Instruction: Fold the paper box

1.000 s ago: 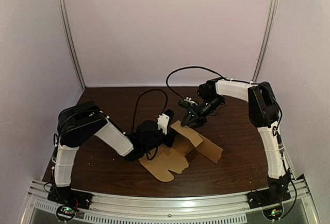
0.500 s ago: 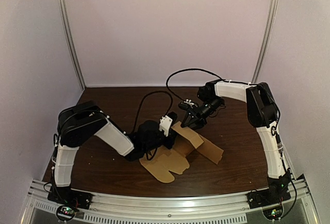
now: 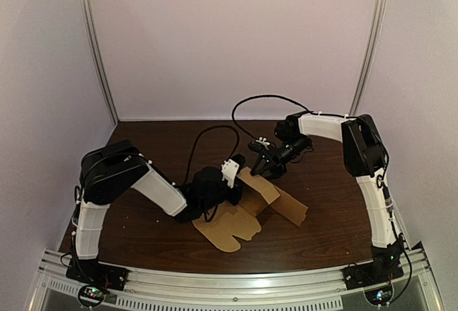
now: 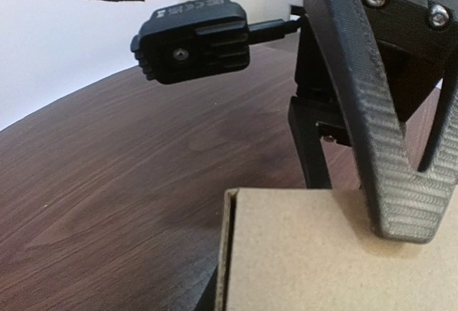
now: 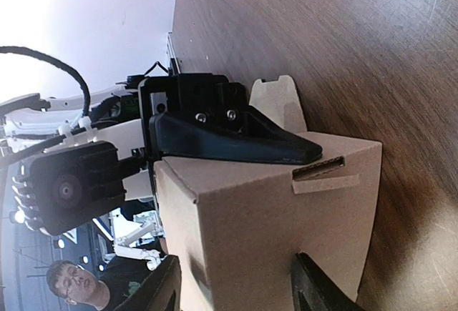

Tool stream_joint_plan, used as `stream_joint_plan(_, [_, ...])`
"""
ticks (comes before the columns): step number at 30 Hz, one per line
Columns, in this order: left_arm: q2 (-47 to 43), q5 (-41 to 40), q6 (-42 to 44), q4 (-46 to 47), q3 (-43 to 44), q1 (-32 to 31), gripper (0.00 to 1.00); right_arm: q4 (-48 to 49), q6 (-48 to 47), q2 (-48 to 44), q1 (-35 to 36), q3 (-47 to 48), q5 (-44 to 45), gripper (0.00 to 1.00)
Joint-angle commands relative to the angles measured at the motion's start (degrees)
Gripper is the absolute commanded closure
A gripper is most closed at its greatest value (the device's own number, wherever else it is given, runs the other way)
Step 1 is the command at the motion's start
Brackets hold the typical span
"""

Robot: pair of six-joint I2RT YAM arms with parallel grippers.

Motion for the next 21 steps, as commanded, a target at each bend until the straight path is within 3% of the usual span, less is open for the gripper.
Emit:
stream_joint_plan(1, [1.7, -12.6, -3.0, -1.0, 2.2, -1.2, 0.9, 3.4, 4.1, 0.3, 1.4, -4.1, -7.6, 0.46])
stream_joint_plan(4, [1.7, -14.6, -3.8, -4.0, 3.5, -1.5, 0.88, 7.0, 7.9, -0.1, 1.9, -4.9, -9.9, 0.47])
stream_joint_plan(8, [1.1, -11.1, -2.3, -2.6, 2.6, -1.6, 0.79, 6.2, 7.5, 1.0, 1.5, -3.0, -9.3, 0.47])
stream_joint_plan(15, [-5.0, -4.6, 1.1, -3.2, -2.3, -1.6, 0.59, -4.3, -2.1, 1.7, -1.7, 4.9, -5.2, 0.47])
stream_joint_plan(21, [-12.0, -4.0, 3.6, -9.7, -7.1, -1.5, 0.51, -10.4, -8.5, -0.3, -2.6, 6.2, -2.1, 0.47])
